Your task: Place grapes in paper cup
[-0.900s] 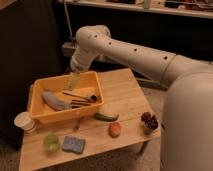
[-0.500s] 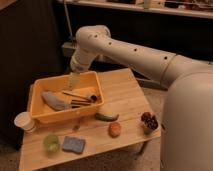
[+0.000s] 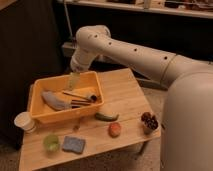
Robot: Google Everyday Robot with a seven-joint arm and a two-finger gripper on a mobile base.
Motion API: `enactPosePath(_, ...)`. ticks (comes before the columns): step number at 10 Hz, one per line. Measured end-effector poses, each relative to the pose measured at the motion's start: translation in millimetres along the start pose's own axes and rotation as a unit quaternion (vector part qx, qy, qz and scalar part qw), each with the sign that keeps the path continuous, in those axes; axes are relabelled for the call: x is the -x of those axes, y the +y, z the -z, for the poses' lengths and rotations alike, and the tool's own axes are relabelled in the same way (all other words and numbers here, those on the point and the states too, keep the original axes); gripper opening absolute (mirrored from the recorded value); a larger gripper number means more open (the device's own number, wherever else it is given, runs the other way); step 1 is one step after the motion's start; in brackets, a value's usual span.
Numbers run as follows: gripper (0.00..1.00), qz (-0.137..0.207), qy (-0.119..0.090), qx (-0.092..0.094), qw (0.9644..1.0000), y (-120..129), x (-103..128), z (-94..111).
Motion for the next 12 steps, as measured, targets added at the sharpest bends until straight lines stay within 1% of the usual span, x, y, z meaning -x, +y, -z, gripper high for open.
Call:
enactPosePath(10, 0.8, 0.0, 0.0, 0.0, 1.0, 0.0, -0.1, 0.0)
enactPosePath(12, 0.8, -0.007, -0.003, -0.002, 1.0, -1.0, -5.0, 2.7)
